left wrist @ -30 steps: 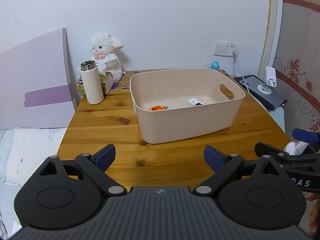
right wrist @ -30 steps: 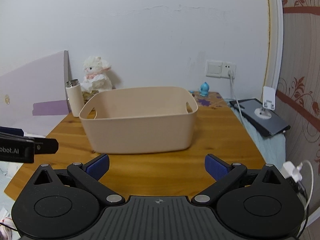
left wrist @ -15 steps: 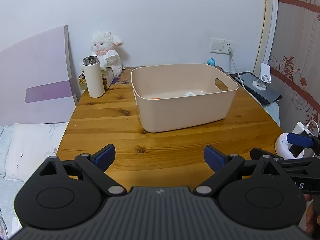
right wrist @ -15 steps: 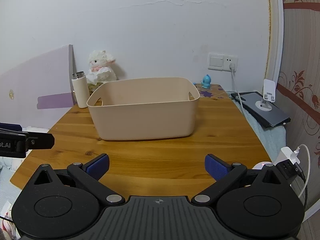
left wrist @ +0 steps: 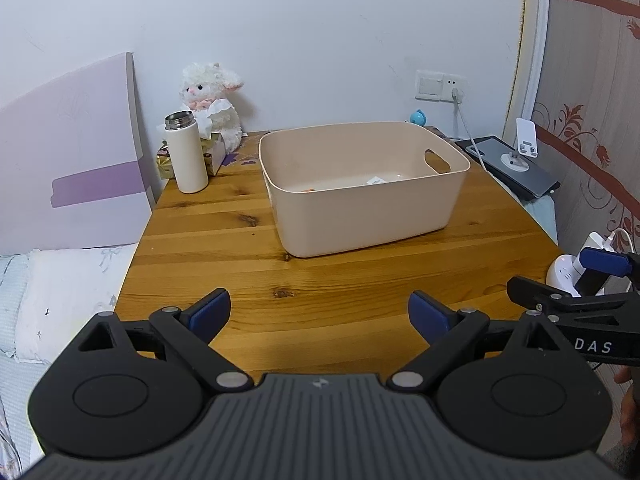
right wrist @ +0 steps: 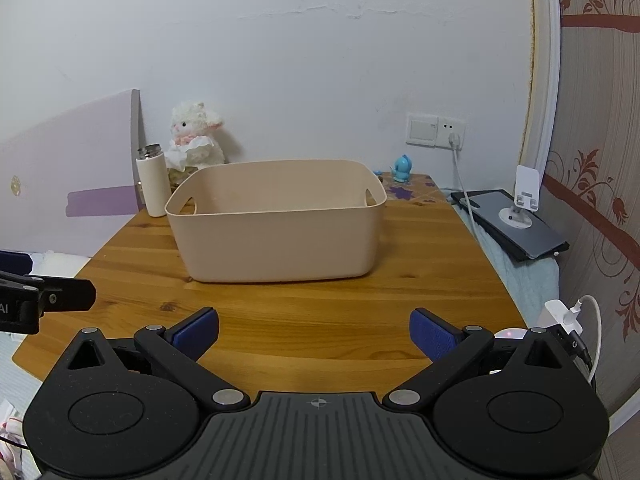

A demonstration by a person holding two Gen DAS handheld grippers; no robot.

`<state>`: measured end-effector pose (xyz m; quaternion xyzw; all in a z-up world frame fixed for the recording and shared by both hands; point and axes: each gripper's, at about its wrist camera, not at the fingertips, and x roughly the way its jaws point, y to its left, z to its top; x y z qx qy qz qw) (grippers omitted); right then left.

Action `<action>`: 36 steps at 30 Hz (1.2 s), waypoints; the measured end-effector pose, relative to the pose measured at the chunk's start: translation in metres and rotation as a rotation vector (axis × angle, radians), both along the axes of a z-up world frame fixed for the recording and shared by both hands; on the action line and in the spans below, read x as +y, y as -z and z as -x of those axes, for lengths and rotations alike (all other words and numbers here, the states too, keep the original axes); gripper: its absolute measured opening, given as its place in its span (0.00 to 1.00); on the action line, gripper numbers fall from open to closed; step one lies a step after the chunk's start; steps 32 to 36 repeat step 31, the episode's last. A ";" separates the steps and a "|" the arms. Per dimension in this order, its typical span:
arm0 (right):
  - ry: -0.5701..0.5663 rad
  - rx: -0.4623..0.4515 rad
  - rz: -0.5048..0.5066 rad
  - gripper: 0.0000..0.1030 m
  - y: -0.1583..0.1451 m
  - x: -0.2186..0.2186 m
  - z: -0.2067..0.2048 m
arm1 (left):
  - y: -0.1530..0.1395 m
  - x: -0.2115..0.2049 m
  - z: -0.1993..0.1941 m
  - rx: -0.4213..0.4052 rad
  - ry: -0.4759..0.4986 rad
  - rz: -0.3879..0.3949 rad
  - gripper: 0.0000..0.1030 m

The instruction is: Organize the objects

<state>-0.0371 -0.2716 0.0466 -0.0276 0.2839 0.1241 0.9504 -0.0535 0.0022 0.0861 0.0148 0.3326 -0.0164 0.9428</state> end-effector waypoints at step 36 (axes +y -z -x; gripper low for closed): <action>0.037 0.032 0.021 1.00 0.008 -0.008 -0.014 | 0.003 -0.005 -0.007 0.030 0.013 -0.015 0.94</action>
